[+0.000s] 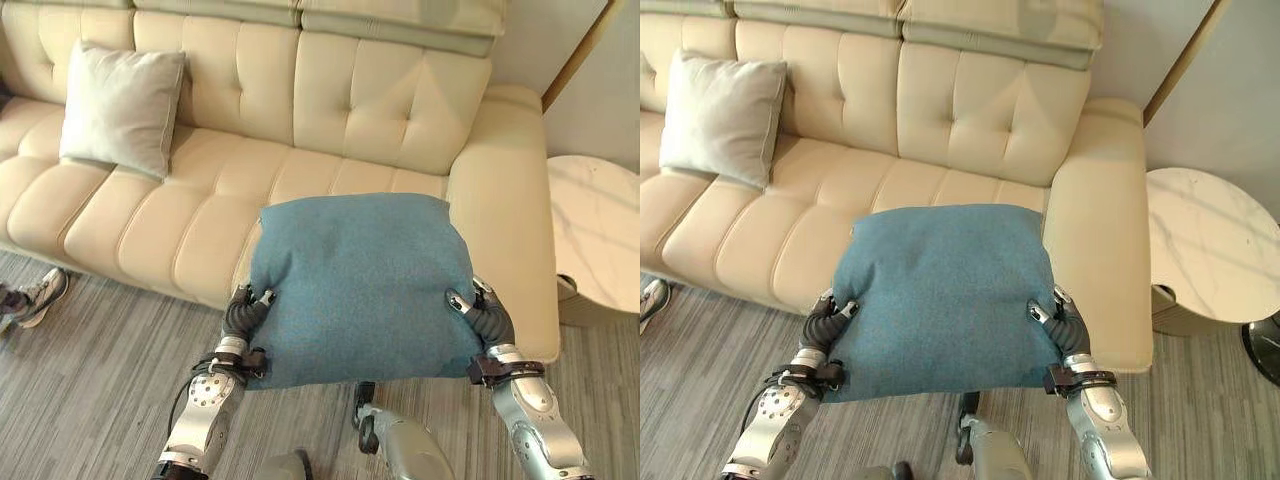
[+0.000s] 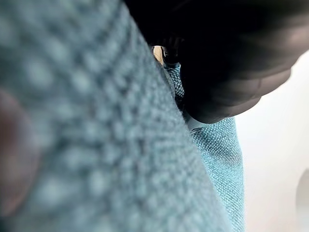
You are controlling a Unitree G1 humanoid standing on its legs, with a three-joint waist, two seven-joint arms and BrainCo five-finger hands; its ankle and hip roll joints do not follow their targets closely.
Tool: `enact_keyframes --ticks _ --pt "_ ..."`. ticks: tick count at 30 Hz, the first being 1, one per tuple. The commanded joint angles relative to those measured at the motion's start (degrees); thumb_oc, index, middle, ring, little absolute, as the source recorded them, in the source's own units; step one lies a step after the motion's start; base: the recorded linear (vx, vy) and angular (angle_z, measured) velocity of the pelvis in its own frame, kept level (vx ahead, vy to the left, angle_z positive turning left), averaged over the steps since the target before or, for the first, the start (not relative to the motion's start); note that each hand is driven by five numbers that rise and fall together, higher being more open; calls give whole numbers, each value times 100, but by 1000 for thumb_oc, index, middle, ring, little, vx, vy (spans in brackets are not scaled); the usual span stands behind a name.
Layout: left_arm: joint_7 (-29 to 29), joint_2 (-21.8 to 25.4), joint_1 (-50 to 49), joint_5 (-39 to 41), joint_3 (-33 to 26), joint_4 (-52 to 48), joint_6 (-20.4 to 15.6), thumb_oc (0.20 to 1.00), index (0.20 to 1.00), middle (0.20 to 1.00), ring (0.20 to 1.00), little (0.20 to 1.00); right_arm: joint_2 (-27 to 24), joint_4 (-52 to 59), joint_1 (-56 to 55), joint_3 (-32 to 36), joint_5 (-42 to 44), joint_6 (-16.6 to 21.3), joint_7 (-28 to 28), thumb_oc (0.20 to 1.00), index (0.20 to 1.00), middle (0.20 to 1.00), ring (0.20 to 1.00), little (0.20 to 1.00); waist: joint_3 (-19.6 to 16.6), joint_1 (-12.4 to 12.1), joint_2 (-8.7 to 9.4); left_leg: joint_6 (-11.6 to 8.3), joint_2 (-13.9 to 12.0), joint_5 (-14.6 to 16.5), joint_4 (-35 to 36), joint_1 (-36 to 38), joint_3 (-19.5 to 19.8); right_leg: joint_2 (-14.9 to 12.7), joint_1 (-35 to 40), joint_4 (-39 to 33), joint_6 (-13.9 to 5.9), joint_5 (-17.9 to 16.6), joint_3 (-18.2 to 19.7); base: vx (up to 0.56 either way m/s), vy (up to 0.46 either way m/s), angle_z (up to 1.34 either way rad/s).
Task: Pick up all the scattered cushions and arrange them neatly on the sofa.
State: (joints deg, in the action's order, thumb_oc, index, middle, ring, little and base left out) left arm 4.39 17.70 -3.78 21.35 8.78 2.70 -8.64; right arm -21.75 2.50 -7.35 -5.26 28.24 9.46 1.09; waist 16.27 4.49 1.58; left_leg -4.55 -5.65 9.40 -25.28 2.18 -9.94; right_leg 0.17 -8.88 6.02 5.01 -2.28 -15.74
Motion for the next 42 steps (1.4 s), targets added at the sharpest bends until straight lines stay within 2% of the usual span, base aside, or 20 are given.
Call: enact_keyframes --ticks 1,3,5,6,7,8,9,11,16,20,21,24,30,31,37,38,40,41,42 --pt "-369 32 434 -129 154 -638 -500 200 200 200 200 200 152 675 308 158 280 538 293 200 200 200 200 200 -284 200 261 18 175 -234 35 -472 -146 -385 409 -237 -791 700 141 122 32 -32" --pt "-377 46 402 -157 134 -637 -474 200 200 200 200 200 126 661 351 205 230 541 231 200 200 200 200 200 -275 184 320 132 59 83 391 -685 -147 -458 510 -280 -887 742 297 151 111 -13" --pt "-360 96 369 -193 101 -687 -472 200 200 200 200 200 134 655 382 199 208 543 191 200 200 200 200 200 -266 122 327 79 2 -116 996 -903 137 -483 574 -292 -942 765 491 191 187 -48" --pt "-320 119 370 -191 73 -722 -484 200 200 200 200 200 141 617 385 183 186 565 149 200 200 200 200 200 -248 41 296 -59 5 -513 1518 -1033 535 -444 665 -295 -960 799 684 155 157 -90" --pt "-320 120 374 -191 73 -721 -484 200 200 200 200 200 142 617 388 185 186 565 149 200 200 200 200 200 -259 46 300 -57 13 -547 1547 -1042 537 -450 649 -302 -960 783 680 201 218 -131" --pt "-261 127 405 -187 82 -716 -512 200 200 200 200 200 123 575 372 188 106 554 106 200 200 200 200 200 -273 21 272 -143 -14 -765 1689 -1231 833 -477 741 -320 -1004 815 840 165 216 -100" --pt "-276 106 397 -186 105 -735 -519 200 200 200 200 200 117 594 368 178 62 548 137 200 200 200 200 200 -306 36 211 -129 1 -703 1803 -1149 849 -492 751 -264 -1021 836 886 209 274 -86" --pt "-318 165 355 -234 120 -755 -497 200 200 200 200 200 140 607 417 108 -116 483 163 200 200 200 200 200 -354 47 141 -47 75 -642 1879 -933 732 -632 754 -144 -1106 801 1035 181 334 -55" --pt "-277 335 294 -277 -17 -754 -518 200 200 200 200 200 278 599 715 -121 -230 436 209 200 200 200 200 200 -379 -97 199 151 198 -480 1859 -725 358 -801 643 9 -1246 703 1332 96 224 -51" --pt "7 506 418 -386 -205 -609 -628 200 200 200 200 200 461 500 1362 -494 -329 491 120 200 200 200 200 200 -312 -308 223 319 238 -346 1829 -629 -7 -885 291 390 -1391 557 1349 3 114 -83" --pt "199 570 692 -382 -255 -382 -708 200 200 200 200 200 552 386 1717 -575 -309 538 10 200 200 200 200 200 -193 -368 196 335 282 -359 1843 -633 -40 -844 -4 418 -1398 483 1199 -49 30 -80" --pt "282 560 843 -442 -197 -297 -749 200 200 200 200 200 604 349 1789 -564 -320 645 -105 200 200 200 200 200 -202 -364 185 338 354 -359 1832 -709 34 -824 99 256 -1321 538 1216 13 -28 -9" --pt "678 629 1171 -438 -242 -59 -865 200 200 200 200 200 772 65 2582 -851 -427 745 -455 200 200 200 200 200 -249 -462 6 327 405 -465 2045 -864 104 -871 -40 28 -1250 482 1063 8 -43 23" --pt "928 700 1572 -491 -162 144 -934 200 200 200 200 200 858 -128 3042 -961 -558 813 -716 200 200 200 200 200 -191 -485 -71 317 425 -532 2082 -1056 150 -874 -248 0 -1237 435 1061 -105 -35 15" --pt "1707 1248 3332 -764 286 998 -1117 200 200 200 200 200 865 -1134 5140 -1183 -1341 931 -1770 200 200 200 200 200 -15 -590 -248 257 451 -811 2275 -1709 251 -847 -870 -136 -1263 229 1103 -60 -16 9" --pt "1709 1251 3358 -764 290 1012 -1123 200 200 200 200 200 865 -1146 5163 -1177 -1342 935 -1772 200 200 200 200 200 -16 -594 -242 258 454 -837 2279 -1737 249 -849 -895 -149 -1260 202 1105 -36 -24 7" --pt "2266 1420 4903 -715 726 1944 -1253 200 200 200 200 200 794 -2043 6739 -1284 -1777 924 -2477 200 200 200 200 200 43 -717 -329 191 477 -1080 2603 -2034 357 -815 -1215 -325 -1324 61 1145 -31 -26 5" --pt "2267 1425 4958 -708 740 1980 -1270 200 200 200 200 200 787 -2071 6784 -1273 -1774 937 -2479 200 200 200 200 200 45 -728 -319 192 479 -1116 2611 -2075 353 -817 -1254 -339 -1320 24 1150 14 -35 4" --pt "2398 1409 5378 -644 851 2250 -1295 200 200 200 200 200 742 -2264 7169 -1308 -1935 904 -2719 200 200 200 200 200 48 -748 -334 169 487 -1152 2688 -2114 391 -798 -1293 -387 -1342 29 1148 -10 -33 0"
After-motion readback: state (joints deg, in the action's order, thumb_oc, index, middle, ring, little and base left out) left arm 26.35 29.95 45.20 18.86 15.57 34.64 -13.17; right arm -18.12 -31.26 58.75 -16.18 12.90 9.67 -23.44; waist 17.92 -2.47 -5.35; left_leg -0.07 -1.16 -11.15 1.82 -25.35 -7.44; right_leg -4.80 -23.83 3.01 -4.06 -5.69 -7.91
